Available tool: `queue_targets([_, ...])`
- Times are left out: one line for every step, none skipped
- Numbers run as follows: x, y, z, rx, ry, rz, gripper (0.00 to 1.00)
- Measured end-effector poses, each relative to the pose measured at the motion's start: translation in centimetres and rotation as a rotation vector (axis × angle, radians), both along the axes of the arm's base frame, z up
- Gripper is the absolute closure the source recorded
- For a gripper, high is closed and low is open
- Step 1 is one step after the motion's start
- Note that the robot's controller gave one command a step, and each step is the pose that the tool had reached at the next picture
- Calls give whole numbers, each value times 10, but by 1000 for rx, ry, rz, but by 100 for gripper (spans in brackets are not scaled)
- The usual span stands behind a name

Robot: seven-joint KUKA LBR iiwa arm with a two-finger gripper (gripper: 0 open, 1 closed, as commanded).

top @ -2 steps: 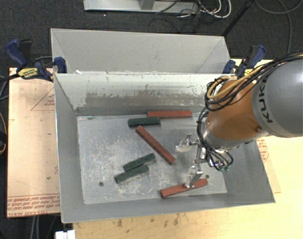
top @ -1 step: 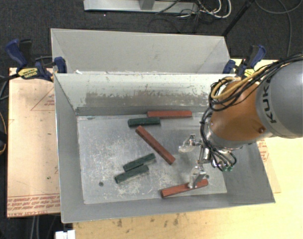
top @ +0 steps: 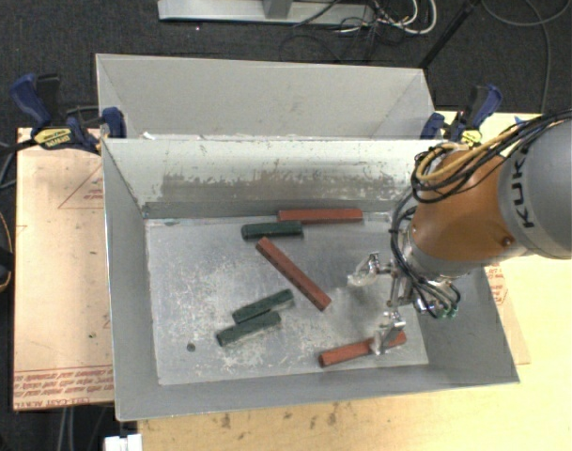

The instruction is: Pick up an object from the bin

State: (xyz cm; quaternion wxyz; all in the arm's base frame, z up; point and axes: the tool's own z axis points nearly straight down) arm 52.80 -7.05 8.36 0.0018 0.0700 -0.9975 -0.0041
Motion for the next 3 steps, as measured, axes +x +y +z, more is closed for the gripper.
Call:
queue_targets([-38,3,-2,-16,-14,97,100])
queue_targets([-37,3,-2,-16,-15,97,100])
queue_targets([-46,17,185,-7,-3,44,100])
